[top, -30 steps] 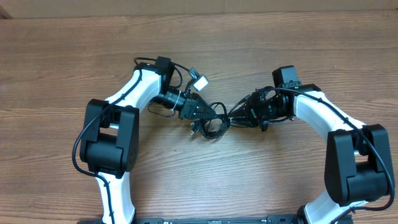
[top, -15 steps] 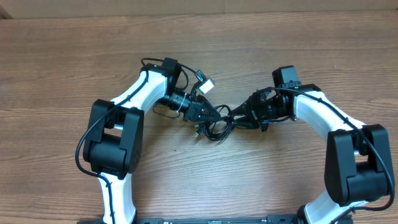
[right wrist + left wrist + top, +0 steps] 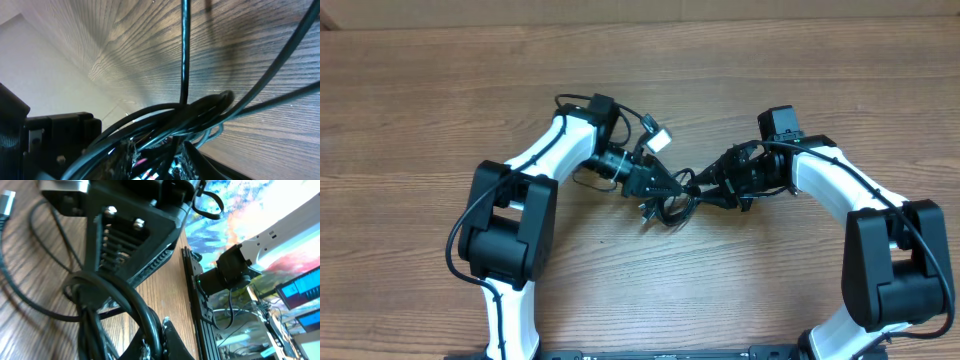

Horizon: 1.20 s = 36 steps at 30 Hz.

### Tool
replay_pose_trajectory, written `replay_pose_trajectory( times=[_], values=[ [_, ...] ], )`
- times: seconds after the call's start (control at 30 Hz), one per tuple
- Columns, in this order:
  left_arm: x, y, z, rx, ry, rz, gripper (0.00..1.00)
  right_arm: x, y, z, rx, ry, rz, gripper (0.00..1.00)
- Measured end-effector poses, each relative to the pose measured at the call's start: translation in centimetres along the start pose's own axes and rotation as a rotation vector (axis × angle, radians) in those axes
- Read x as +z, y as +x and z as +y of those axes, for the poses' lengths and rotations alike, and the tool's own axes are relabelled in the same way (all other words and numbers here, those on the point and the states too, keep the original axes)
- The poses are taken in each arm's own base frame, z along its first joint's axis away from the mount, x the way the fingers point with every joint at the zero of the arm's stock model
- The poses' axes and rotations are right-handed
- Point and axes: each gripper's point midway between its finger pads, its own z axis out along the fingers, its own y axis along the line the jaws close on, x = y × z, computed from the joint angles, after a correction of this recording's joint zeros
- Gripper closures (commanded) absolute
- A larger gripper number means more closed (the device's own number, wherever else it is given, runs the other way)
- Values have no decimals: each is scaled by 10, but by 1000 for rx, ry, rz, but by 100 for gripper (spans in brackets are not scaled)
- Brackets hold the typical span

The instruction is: Untangle cables

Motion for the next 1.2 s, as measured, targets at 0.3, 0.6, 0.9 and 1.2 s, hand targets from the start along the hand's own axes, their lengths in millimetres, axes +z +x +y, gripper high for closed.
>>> replay_pose_trajectory(
  times=[0.3,0.6,0.9,1.2],
  values=[
    [10,0,-4,21,17,13,96,0,-2,0,-3,3,-11,65],
    [10,0,-4,22,18,15,96,7,-2,1,7,26,-29,70],
    [17,0,-8,29,30,26,96,19,0,1,6,67,-59,91],
    [17,8,0,-11,-16,73,77,19,-4,-1,21,80,-85,96]
  ],
)
